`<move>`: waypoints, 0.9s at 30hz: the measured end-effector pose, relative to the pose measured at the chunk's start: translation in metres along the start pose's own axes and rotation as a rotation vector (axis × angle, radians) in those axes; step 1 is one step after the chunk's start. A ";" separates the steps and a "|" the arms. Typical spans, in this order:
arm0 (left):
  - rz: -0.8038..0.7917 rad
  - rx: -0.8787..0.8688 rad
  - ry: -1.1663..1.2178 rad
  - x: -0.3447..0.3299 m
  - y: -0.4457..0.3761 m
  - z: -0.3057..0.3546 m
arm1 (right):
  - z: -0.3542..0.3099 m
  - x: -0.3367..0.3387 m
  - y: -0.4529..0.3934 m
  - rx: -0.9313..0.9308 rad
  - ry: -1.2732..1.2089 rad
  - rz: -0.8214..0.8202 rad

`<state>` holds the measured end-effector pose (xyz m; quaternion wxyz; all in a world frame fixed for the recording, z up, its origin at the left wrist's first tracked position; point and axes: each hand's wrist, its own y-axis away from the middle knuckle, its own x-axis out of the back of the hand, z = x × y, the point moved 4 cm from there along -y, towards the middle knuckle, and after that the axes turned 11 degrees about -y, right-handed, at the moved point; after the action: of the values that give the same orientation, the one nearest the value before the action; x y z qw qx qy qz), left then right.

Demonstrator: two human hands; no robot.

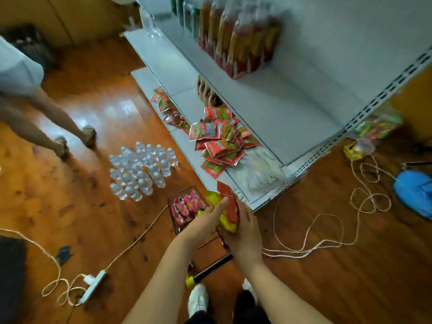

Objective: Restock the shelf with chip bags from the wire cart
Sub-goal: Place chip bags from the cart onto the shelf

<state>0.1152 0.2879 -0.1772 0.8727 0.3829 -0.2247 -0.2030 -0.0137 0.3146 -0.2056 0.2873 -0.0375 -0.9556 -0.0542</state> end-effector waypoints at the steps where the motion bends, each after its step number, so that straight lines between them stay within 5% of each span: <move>1: -0.036 -0.037 -0.005 -0.014 0.008 0.019 | -0.003 0.022 0.009 -0.059 -0.153 0.050; 5: 0.004 -0.124 -0.121 -0.088 0.035 0.093 | 0.005 0.136 0.048 -0.178 -0.505 0.278; 9: 0.051 -0.484 -0.392 -0.203 0.042 0.170 | 0.052 0.276 0.102 -0.291 -0.685 0.540; 12: -0.112 -0.649 -0.448 -0.325 0.072 0.230 | 0.100 0.382 0.156 -0.369 -0.805 0.612; 18: -0.496 -0.687 -0.532 -0.579 0.121 0.295 | 0.203 0.567 0.288 -0.411 -0.971 0.801; 27: -0.844 -0.702 -0.658 -0.879 0.145 0.316 | 0.347 0.710 0.434 -0.577 -1.010 1.332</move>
<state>-0.7488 0.6588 -0.0839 0.6764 0.0474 -0.2309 -0.6978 -0.7486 0.8166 -0.0650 -0.2178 -0.6768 -0.6972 -0.0916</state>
